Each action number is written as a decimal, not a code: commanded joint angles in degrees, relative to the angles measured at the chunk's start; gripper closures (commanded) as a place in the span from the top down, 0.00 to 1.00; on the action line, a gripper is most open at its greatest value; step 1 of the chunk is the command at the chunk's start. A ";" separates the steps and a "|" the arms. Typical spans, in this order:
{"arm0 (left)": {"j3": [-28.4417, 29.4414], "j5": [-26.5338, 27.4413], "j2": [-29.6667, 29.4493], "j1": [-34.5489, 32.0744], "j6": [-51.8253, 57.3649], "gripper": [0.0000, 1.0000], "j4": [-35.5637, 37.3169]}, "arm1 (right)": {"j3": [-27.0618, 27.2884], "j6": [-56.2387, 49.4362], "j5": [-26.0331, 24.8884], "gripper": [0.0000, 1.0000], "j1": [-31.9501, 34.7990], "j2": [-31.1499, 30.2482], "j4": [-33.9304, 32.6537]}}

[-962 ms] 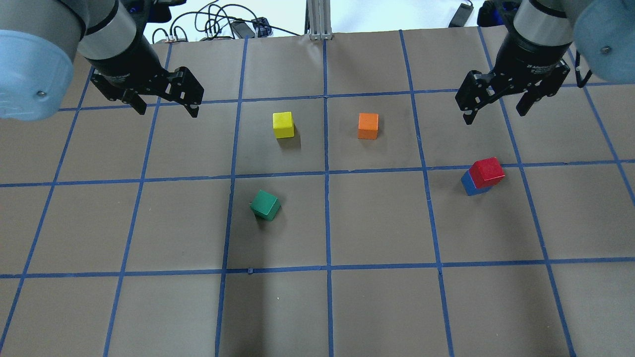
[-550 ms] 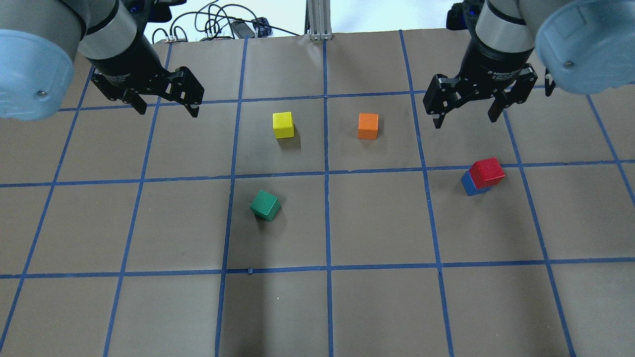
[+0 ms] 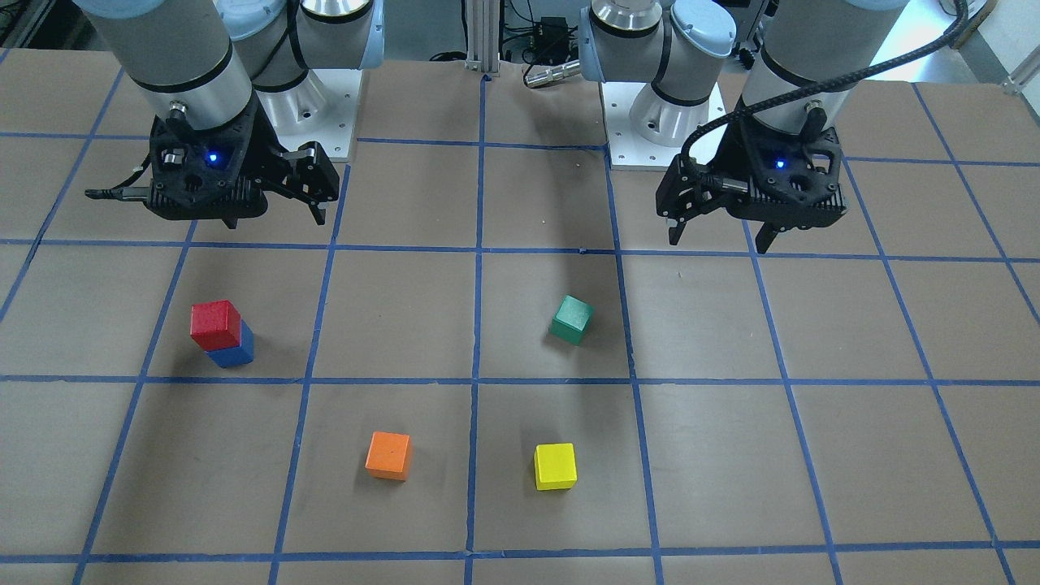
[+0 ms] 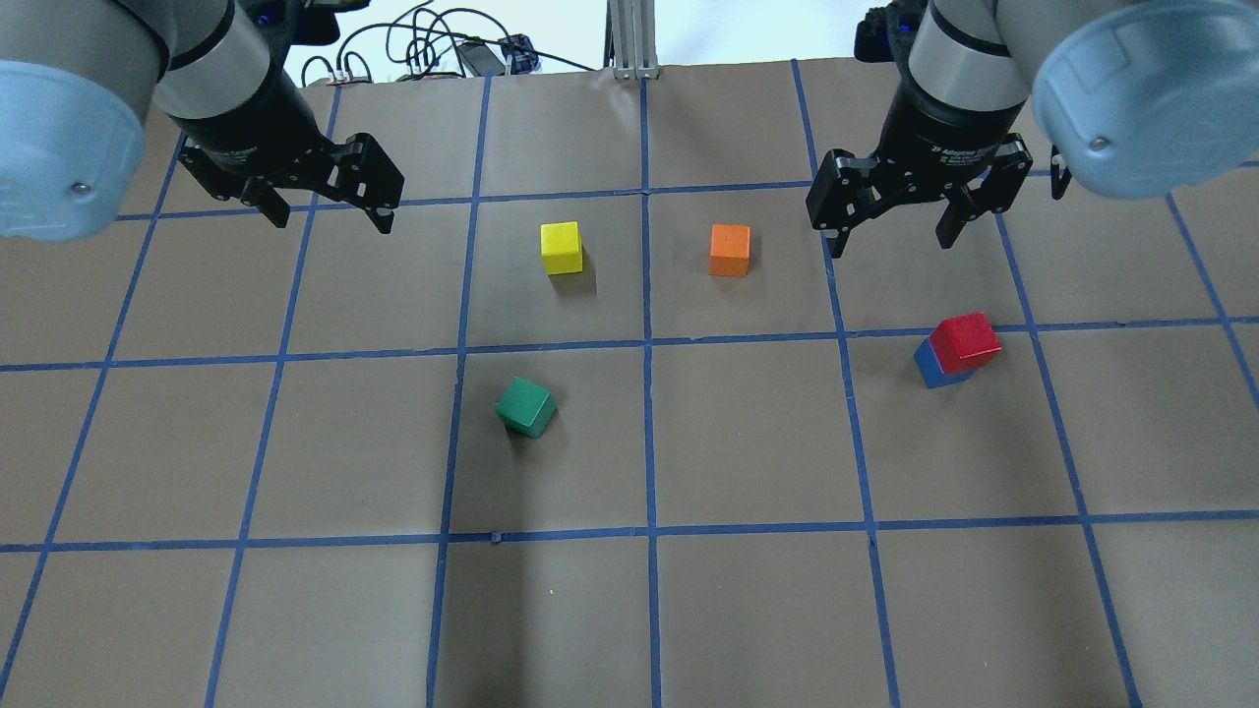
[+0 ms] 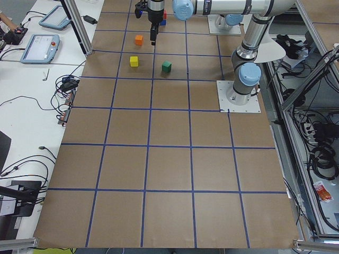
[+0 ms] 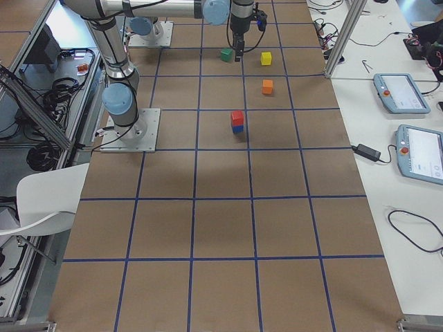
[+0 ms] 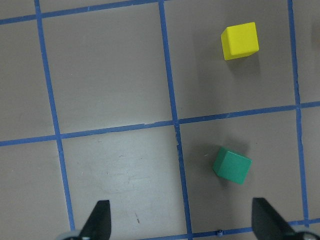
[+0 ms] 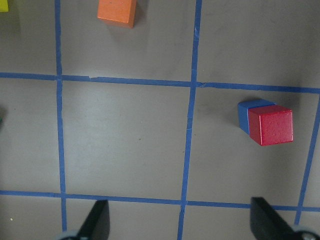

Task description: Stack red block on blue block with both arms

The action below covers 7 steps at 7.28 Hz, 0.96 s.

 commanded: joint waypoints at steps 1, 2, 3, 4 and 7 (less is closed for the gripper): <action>-0.14 -0.02 -0.03 0.00 0.00 1.00 0.00 | 0.06 0.09 -0.31 1.00 0.03 0.01 -0.07; -0.06 -0.02 -0.21 0.00 0.00 1.00 0.00 | -0.03 0.09 -0.84 1.00 -0.23 0.18 -0.16; -0.32 -0.02 0.23 0.00 0.00 1.00 0.00 | -0.03 0.26 -0.93 1.00 -0.49 0.10 -0.51; -0.23 -0.02 0.06 0.00 0.00 1.00 0.00 | -0.03 0.26 -0.93 1.00 -0.50 -0.08 -0.51; -0.50 -0.20 0.85 0.00 0.00 1.00 0.00 | 0.23 5.09 -0.93 1.00 -1.11 -0.17 -0.51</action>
